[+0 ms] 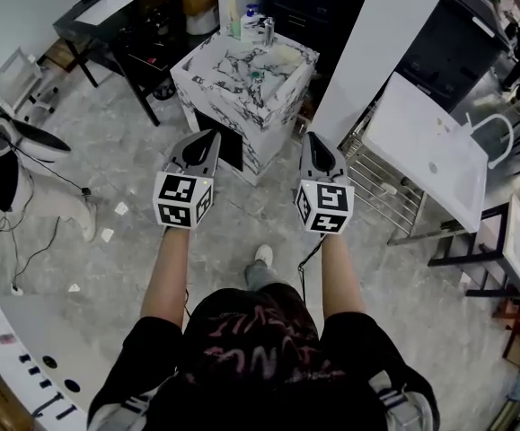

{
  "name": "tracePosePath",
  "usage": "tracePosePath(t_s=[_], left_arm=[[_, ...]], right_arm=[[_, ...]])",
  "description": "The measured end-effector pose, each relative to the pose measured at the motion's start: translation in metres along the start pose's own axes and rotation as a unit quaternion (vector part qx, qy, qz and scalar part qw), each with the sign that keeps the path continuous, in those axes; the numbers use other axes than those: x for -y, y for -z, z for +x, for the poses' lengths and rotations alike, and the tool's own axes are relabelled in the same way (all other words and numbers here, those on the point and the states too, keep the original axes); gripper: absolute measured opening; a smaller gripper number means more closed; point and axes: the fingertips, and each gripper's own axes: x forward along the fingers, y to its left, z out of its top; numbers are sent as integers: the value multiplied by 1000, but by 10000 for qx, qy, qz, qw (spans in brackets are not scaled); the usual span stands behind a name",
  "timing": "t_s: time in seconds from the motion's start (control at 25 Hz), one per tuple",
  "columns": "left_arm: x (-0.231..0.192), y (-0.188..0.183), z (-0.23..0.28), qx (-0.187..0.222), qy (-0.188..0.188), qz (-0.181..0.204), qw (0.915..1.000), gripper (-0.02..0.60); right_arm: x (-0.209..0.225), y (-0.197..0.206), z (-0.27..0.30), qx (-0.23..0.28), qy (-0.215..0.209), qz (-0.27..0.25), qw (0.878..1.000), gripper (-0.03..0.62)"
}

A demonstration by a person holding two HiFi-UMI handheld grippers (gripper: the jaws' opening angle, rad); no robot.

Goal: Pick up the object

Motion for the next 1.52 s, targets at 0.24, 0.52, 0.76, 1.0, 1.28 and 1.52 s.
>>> tracePosePath(t_s=[0.24,0.52,0.76,1.0,1.28,1.52], left_arm=[[-22,-15,65,-82,-157,18,9998,15],[-37,-27,112,-153,-303,60,9994,15],[-43,-29,140,-147,-289,100,9994,15],[-59,-31,176,-92,-154,118,9998,15],[-93,-29,248,-80,181,71,9998,15],[-141,-30,319,-107,470,-17,9988,15]], right_arm=[[35,-12,69,35,-208,35,9998,14],[60,-19,121,55,-363,11,9993,14],[72,-16,148,43,-389,12,9992,14],[85,-13,178,53,-229,62,9997,14],[107,-10,241,-2,87,38,10000,14],[117,-11,313,-132,346,-12,9993,14]])
